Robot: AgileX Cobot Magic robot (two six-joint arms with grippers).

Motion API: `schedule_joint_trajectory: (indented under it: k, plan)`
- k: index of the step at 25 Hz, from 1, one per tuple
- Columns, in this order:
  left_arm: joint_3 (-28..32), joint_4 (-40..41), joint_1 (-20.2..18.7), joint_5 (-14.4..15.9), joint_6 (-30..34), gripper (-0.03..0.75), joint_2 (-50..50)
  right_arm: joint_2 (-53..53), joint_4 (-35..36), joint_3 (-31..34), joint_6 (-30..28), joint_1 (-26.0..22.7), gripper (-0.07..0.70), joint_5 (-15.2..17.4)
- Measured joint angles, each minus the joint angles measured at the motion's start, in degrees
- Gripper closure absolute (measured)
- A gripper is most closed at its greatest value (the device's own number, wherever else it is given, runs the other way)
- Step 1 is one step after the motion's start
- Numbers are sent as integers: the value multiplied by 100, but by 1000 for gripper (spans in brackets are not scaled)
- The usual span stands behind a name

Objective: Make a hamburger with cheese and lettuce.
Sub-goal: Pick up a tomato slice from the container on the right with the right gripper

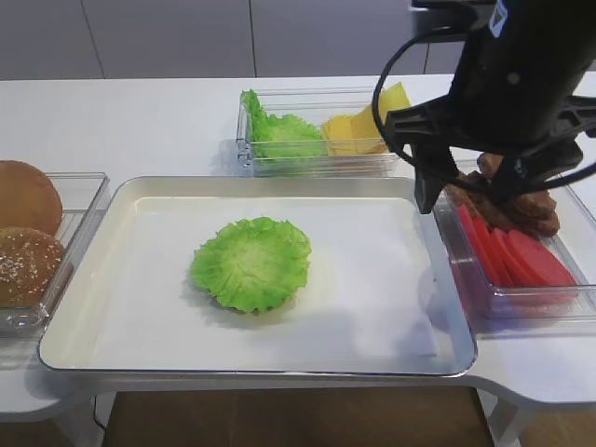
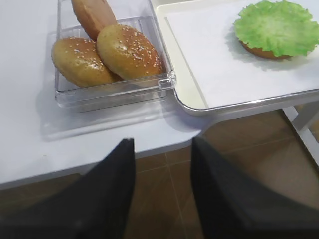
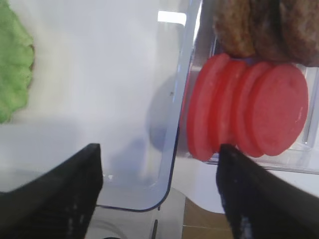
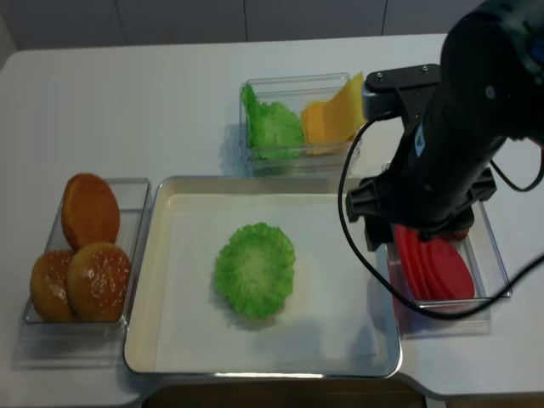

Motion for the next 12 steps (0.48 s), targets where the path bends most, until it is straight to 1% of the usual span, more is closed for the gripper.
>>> schedule_joint_trajectory:
  k: [3,12]
  plan:
    - [0,0,0,0,0,433,0,164,-166,-8,375,0,80,0]
    - [0,0,0,0,0,433,0,463,-237,-13,783,0,79,0]
